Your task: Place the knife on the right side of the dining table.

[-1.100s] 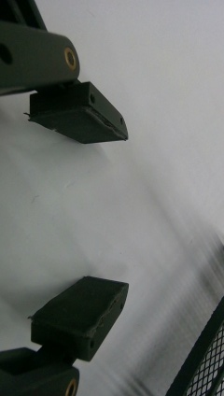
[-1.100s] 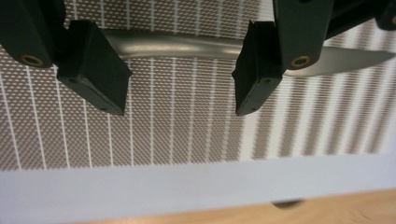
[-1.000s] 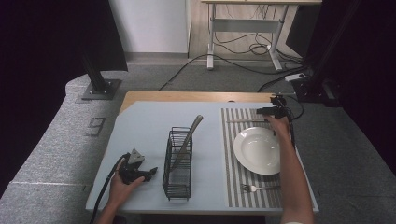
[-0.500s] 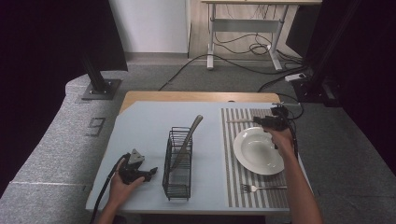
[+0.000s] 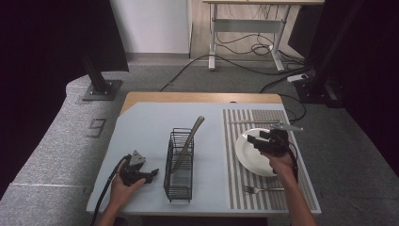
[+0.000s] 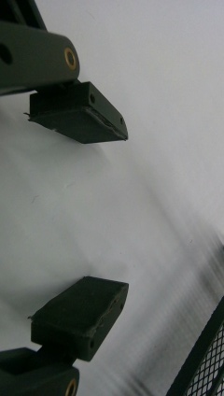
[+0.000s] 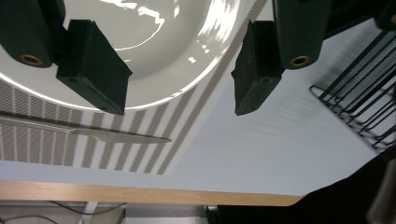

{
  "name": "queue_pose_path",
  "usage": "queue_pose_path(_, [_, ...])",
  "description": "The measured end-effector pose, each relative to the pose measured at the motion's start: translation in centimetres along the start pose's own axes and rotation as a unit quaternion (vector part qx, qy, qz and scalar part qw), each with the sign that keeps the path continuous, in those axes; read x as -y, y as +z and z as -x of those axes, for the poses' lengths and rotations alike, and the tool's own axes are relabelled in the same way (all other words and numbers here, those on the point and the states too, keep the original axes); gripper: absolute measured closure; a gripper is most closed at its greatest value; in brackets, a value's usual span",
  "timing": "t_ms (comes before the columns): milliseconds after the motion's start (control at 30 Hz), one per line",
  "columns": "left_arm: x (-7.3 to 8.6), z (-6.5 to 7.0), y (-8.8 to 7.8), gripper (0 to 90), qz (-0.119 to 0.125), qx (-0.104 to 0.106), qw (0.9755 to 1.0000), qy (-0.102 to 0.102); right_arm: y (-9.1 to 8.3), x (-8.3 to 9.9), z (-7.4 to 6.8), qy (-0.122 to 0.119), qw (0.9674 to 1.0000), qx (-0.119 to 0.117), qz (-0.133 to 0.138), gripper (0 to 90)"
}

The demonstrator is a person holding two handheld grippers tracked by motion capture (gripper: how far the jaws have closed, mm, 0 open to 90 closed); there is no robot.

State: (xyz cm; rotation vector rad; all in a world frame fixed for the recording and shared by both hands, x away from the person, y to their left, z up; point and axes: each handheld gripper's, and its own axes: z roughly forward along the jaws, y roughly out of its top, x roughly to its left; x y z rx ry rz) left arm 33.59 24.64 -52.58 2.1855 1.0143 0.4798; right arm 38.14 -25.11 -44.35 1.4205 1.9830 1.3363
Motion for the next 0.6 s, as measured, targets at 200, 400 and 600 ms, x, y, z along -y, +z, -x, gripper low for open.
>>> queue_pose_path(200, [0.0, 0.0, 0.0, 22.5, 0.000, -0.002, 1.0000, 0.002, -0.6, 1.8, -2.7, -0.020, 0.9996, -0.019, -0.003, 35.1])
queue_pose_path(400, [0.0, 0.1, 0.0, 22.8, 0.001, -0.003, 1.0000, 0.005, -0.2, 3.4, -4.9, -0.046, 0.9981, -0.038, -0.019, 34.7])
queue_pose_path(600, [0.0, 0.1, 0.0, 22.8, 0.001, -0.002, 1.0000, 0.003, -0.2, 3.5, -5.2, -0.048, 0.9979, -0.041, -0.012, 34.4])
